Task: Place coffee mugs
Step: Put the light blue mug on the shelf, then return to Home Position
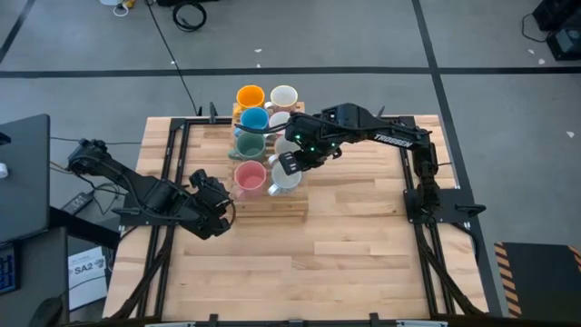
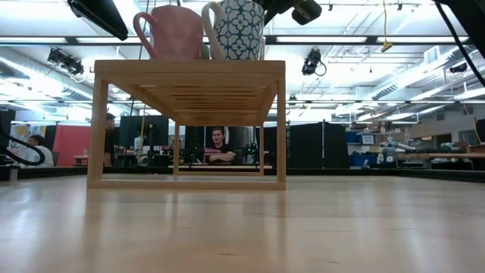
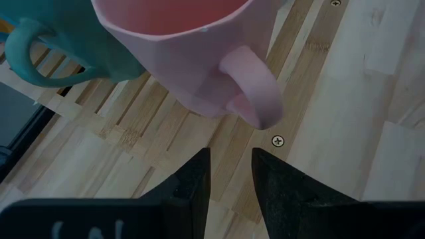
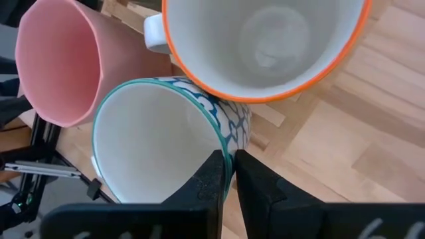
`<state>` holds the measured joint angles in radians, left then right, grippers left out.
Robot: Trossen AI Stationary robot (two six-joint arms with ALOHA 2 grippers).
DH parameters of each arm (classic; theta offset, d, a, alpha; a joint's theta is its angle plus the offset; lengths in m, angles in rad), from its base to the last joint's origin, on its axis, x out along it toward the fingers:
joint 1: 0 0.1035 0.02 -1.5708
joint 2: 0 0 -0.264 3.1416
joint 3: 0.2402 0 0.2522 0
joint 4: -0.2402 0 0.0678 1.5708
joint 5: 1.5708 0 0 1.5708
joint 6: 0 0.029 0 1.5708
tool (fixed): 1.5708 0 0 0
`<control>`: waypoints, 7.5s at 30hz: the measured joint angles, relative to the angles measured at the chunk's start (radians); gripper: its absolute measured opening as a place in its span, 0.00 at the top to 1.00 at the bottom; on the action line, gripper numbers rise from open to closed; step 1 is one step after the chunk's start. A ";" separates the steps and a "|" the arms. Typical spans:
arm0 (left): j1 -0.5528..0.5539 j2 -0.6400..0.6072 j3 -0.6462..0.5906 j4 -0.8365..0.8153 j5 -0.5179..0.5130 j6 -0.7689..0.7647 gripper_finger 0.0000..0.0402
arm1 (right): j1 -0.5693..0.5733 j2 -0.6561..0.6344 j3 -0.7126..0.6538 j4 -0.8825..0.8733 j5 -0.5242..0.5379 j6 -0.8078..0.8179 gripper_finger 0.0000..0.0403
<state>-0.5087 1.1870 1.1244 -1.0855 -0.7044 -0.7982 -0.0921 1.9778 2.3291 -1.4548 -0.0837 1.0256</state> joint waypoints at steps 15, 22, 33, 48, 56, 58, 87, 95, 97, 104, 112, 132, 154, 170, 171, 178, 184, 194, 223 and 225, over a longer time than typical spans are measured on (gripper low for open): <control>0.000 0.000 0.000 0.000 0.000 0.000 0.71 | -0.001 0.000 0.000 0.000 0.000 0.000 0.90; 0.000 0.000 0.000 0.000 0.000 0.000 0.71 | -0.001 -0.001 0.000 0.003 -0.022 0.002 0.80; 0.000 0.000 0.000 0.000 0.000 0.000 0.71 | -0.003 -0.001 0.000 0.003 -0.025 0.002 0.72; 0.000 0.000 0.000 -0.002 0.000 0.000 0.71 | -0.001 -0.027 0.002 -0.005 -0.160 -0.057 0.73; -0.021 -0.011 0.000 -0.023 0.019 0.020 0.71 | -0.001 -0.101 0.002 -0.038 -0.022 -0.085 0.73; -0.045 -0.026 0.000 -0.025 0.024 0.046 0.71 | 0.002 -0.132 0.002 -0.056 -0.013 -0.113 0.73; -0.103 -0.558 -0.574 0.927 0.344 0.919 0.71 | 0.296 -0.757 -0.659 0.294 0.317 -0.663 0.73; 0.079 -0.709 -0.578 0.907 0.493 1.046 0.71 | 0.285 -1.010 -1.056 0.570 0.251 -0.663 0.73; 0.115 -0.745 -0.578 0.871 0.519 1.041 0.71 | 0.285 -1.070 -1.138 0.633 0.242 -0.663 0.73; 0.172 -0.874 -0.578 0.751 0.537 0.987 0.71 | 0.286 -1.263 -1.353 0.753 0.239 -0.666 0.73; 0.172 -1.045 -0.755 0.838 0.533 0.959 0.71 | 0.286 -1.474 -1.549 0.928 0.238 -0.745 0.73; 0.230 -1.183 -0.982 1.021 0.491 0.978 0.71 | 0.285 -1.902 -1.905 1.168 0.235 -0.851 0.73; 0.398 -1.183 -1.069 1.114 0.642 0.941 0.71 | 0.285 -1.967 -2.277 1.547 0.195 -1.026 0.73; 0.401 -1.183 -1.069 1.115 0.641 0.949 0.71 | 0.245 -1.965 -2.323 1.634 0.239 -1.125 0.73; 0.401 -1.183 -1.069 1.115 0.634 0.949 0.71 | 0.239 -1.965 -2.323 1.634 0.247 -1.131 0.73; 0.406 -1.175 -1.116 1.162 0.582 0.933 0.71 | 0.206 -1.964 -2.323 1.624 0.275 -1.134 0.73; 0.440 -1.175 -1.116 1.161 0.570 0.918 0.71 | 0.204 -1.964 -2.323 1.616 0.275 -1.134 0.73; 0.513 -1.175 -1.116 1.144 0.571 0.911 0.71 | 0.204 -1.964 -2.323 1.610 0.297 -1.134 0.73; 0.514 -1.174 -1.117 1.165 0.567 0.966 0.71 | 0.205 -1.964 -2.323 1.610 0.299 -1.134 0.73; 0.514 -1.174 -1.117 1.169 0.567 0.966 0.71 | 0.205 -1.964 -2.323 1.610 0.299 -1.134 0.73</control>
<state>0.0055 0.0128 0.0071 0.0832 -0.1378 0.1677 0.1127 0.0139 0.0063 0.1555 0.2150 -0.1081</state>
